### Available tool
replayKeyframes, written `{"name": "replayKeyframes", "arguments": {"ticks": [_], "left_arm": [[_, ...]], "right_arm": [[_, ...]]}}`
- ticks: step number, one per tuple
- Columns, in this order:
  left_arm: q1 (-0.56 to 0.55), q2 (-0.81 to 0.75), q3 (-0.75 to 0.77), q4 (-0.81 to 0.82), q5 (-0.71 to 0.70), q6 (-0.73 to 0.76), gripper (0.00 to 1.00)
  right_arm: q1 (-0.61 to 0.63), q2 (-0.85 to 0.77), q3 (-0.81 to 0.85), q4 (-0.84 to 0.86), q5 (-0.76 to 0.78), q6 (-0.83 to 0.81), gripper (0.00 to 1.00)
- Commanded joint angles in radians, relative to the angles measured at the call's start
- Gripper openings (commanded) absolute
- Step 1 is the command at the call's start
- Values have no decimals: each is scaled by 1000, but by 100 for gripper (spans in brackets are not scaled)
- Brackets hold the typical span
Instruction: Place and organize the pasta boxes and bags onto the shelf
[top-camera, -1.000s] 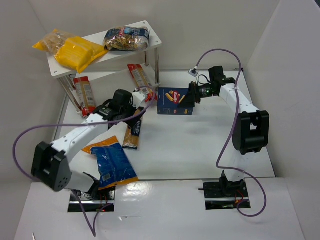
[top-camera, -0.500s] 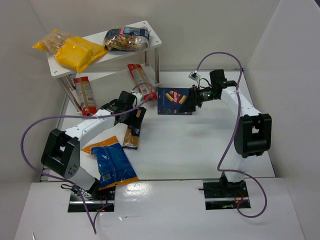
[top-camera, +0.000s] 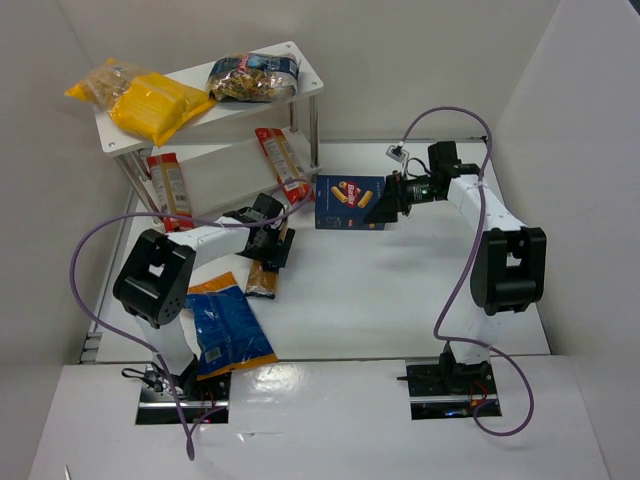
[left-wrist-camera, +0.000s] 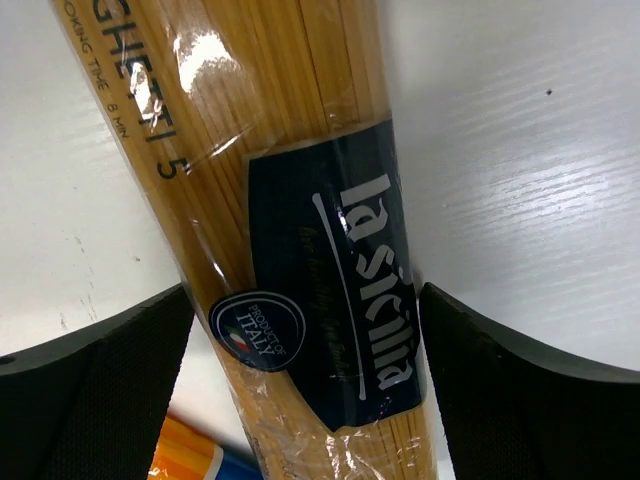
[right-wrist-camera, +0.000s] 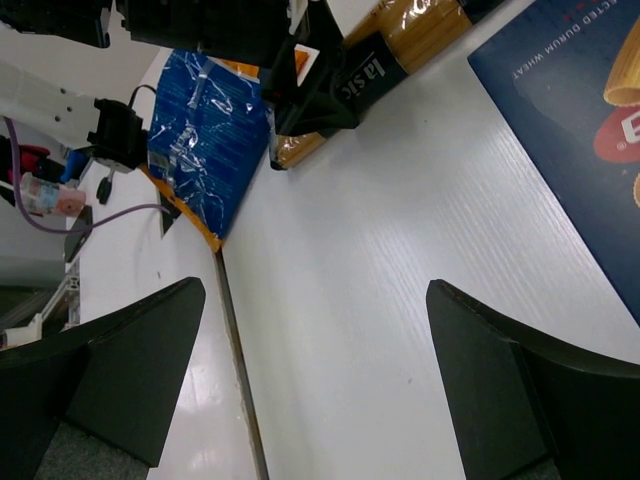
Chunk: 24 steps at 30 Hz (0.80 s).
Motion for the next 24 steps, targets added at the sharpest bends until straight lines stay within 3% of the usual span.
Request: {"name": "replayKeyframes", "arguments": {"ticks": [1, 10, 11, 12, 14, 15, 24], "left_arm": [[0, 13, 9, 28, -6, -38, 98], [-20, 23, 9, 49, -26, -27, 91], [-20, 35, 9, 49, -3, -27, 83], [-20, 35, 19, 37, 13, -9, 68], [-20, 46, 42, 11, 47, 34, 6], [-20, 46, 42, -12, 63, 59, 0], [-20, -250, 7, 14, 95, 154, 0]], "right_arm": [[-22, -40, -15, 37, -38, -4, 100], [-31, -30, -24, 48, -67, -4, 100], [-31, -30, -24, 48, -67, -4, 100], [-31, -30, -24, 48, -67, -4, 100], [-31, -30, -24, 39, -67, -13, 100], [-31, -30, -24, 38, -67, -13, 100], [-31, -73, -24, 37, -67, -22, 100]]}}
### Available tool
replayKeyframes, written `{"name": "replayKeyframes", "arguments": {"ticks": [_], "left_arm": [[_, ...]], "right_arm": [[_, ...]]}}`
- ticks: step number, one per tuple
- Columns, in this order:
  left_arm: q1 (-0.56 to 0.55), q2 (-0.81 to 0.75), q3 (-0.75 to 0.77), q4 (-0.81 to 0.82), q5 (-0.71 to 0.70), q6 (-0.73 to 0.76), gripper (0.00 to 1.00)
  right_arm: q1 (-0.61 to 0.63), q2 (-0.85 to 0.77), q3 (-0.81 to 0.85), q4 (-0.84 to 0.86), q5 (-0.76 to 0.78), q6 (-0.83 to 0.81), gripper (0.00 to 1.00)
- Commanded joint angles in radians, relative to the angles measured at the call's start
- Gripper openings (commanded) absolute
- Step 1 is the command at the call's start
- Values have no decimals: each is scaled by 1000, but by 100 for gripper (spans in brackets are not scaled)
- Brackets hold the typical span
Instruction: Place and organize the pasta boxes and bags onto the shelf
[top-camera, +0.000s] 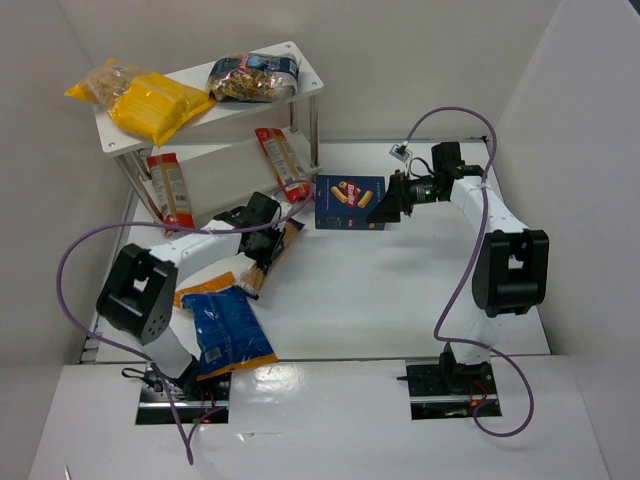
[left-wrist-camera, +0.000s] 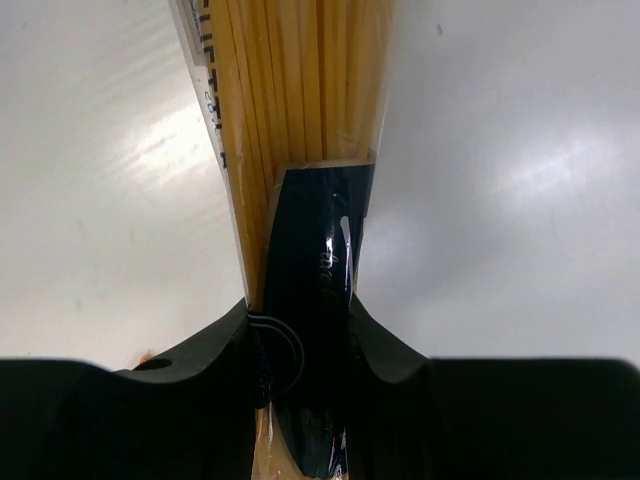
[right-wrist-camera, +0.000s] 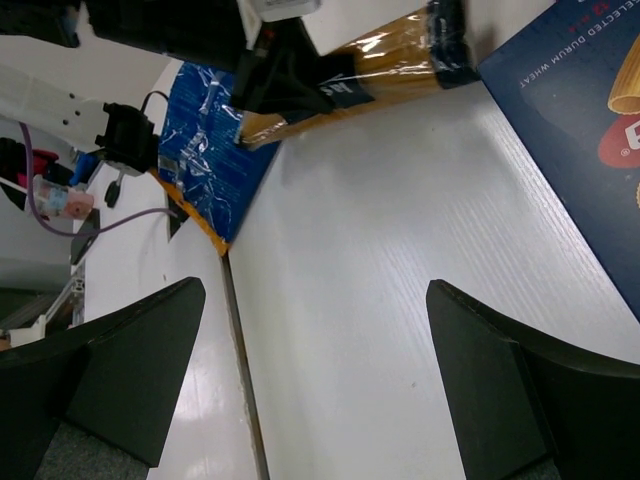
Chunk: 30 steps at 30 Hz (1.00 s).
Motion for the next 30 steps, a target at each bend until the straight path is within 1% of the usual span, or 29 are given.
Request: {"name": "replayKeyframes", "arguments": {"ticks": [1, 4, 9, 12, 16, 20, 22, 24, 26, 30], "left_arm": [[8, -198, 20, 30, 21, 51, 0], [32, -246, 20, 30, 47, 51, 0], [72, -298, 20, 30, 27, 41, 0], [83, -329, 20, 55, -42, 30, 0], [146, -359, 11, 104, -140, -28, 0], [198, -369, 20, 151, -208, -71, 0], [224, -369, 20, 184, -246, -91, 0], [248, -369, 20, 231, -256, -102, 0], [248, -343, 20, 274, -298, -102, 0], [270, -300, 20, 343, -326, -102, 0]], "right_arm": [[-6, -63, 2, 22, -29, -21, 100], [-6, -63, 2, 22, -29, -21, 100], [-6, -72, -7, 22, -20, -21, 100], [-6, -72, -7, 22, -20, -21, 100], [-6, -81, -7, 22, -11, -32, 100], [-6, -90, -7, 13, -2, -43, 100], [-6, -99, -18, 2, 7, -69, 100], [-6, -99, -18, 2, 8, -69, 100], [-6, -110, -27, 2, 18, -69, 100], [-6, -129, -37, 2, 29, -80, 100]]}}
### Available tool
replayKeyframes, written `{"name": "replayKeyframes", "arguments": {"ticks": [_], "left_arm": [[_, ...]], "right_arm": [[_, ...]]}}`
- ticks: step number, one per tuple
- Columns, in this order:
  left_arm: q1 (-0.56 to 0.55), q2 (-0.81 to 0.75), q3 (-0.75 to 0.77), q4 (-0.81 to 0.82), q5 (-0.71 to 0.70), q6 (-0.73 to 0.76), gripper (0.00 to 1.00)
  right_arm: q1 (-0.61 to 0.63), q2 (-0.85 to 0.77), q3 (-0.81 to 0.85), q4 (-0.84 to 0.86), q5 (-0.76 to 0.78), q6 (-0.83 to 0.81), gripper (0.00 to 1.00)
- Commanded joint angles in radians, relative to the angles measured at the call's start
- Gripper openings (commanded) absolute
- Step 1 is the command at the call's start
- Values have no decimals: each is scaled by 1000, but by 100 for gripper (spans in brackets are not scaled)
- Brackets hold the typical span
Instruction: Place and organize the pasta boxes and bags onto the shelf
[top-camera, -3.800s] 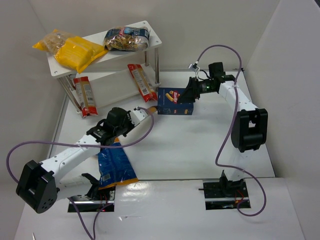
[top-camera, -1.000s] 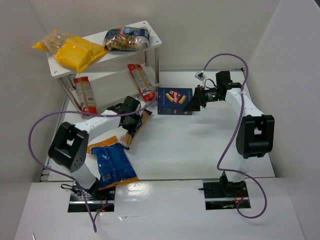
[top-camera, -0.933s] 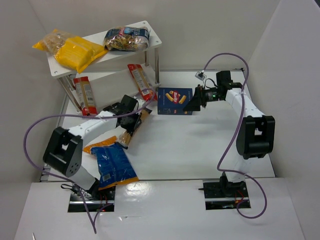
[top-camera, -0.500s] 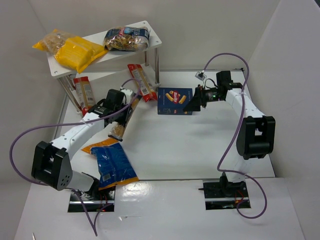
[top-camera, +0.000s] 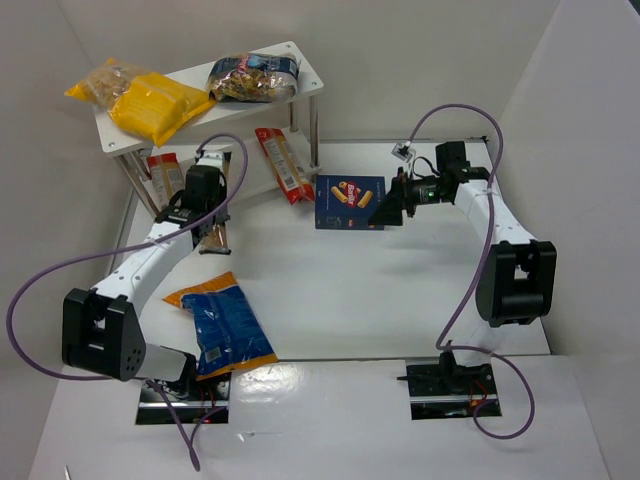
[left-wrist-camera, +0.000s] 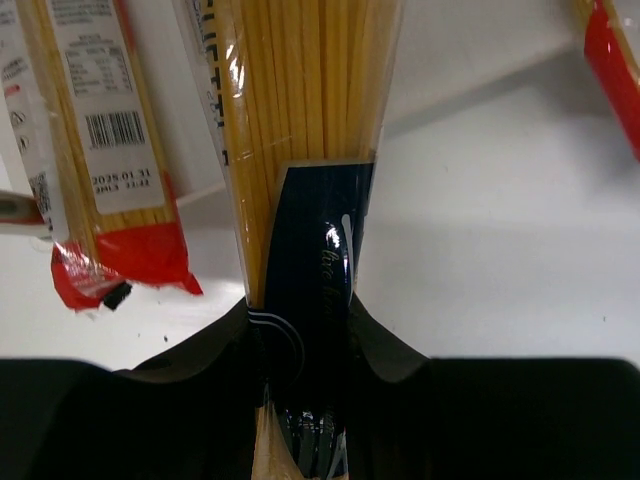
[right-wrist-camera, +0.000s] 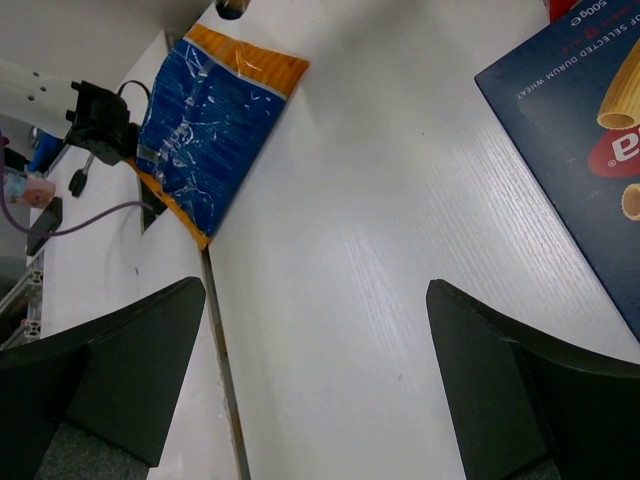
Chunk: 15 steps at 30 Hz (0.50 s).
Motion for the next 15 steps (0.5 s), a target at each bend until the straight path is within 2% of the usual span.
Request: {"name": "replayKeyframes", "arguments": {"ticks": [1, 9, 15], "left_arm": [[21, 14, 34, 231, -64, -32, 0], [94, 173, 81, 325, -90, -69, 0], [105, 195, 81, 406, -103, -36, 0]], "right_arm": [[-6, -63, -13, 4, 3, -29, 100], [-6, -82, -22, 14, 12, -48, 100], [-6, -82, -31, 14, 12, -57, 100]]}}
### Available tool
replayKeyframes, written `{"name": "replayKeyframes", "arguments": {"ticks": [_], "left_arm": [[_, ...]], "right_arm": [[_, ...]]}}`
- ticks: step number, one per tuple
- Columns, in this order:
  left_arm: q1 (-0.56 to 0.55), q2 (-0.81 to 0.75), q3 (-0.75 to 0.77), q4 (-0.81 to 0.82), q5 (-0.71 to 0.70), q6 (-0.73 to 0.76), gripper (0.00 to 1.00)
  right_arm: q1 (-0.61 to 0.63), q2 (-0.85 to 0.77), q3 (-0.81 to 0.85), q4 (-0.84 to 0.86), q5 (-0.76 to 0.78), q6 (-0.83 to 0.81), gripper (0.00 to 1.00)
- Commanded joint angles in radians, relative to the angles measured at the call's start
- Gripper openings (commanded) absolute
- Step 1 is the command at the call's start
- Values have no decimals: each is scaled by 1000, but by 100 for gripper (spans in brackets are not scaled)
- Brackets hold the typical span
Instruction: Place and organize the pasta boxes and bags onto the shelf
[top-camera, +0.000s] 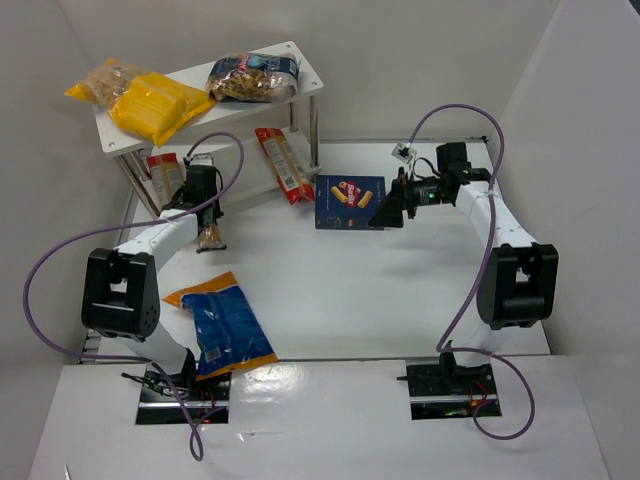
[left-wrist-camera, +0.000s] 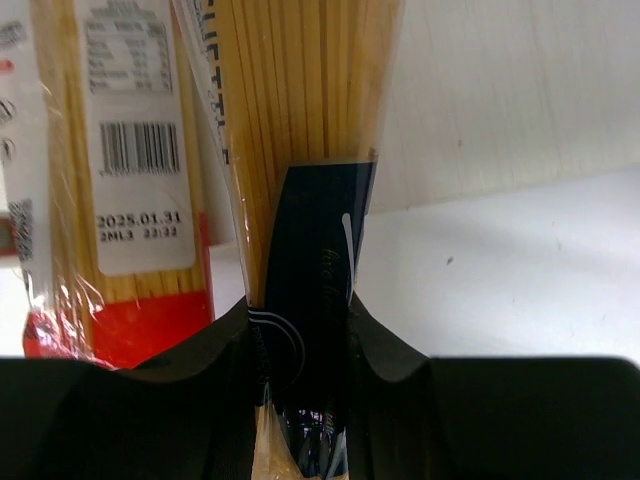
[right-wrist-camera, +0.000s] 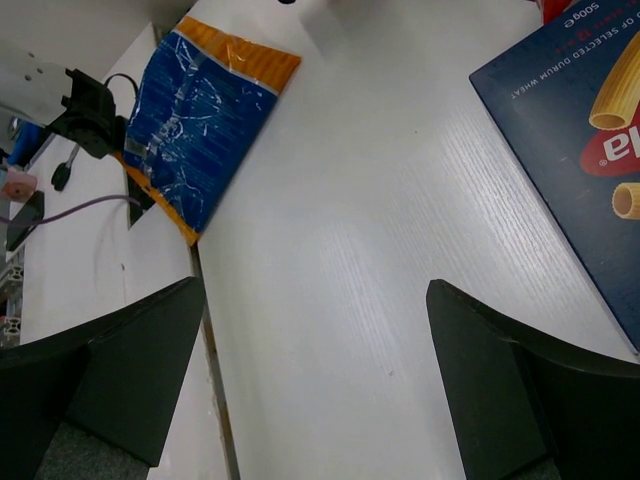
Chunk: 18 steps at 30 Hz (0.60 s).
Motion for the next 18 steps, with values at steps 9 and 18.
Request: {"name": "replayKeyframes", "arguments": {"ticks": [9, 18], "left_arm": [[-1, -39, 51, 332, -71, 62, 0], [18, 28, 103, 342, -71, 91, 0]], "right_arm": [[-6, -36, -15, 13, -8, -29, 100], [-6, -45, -34, 13, -8, -57, 100]]}}
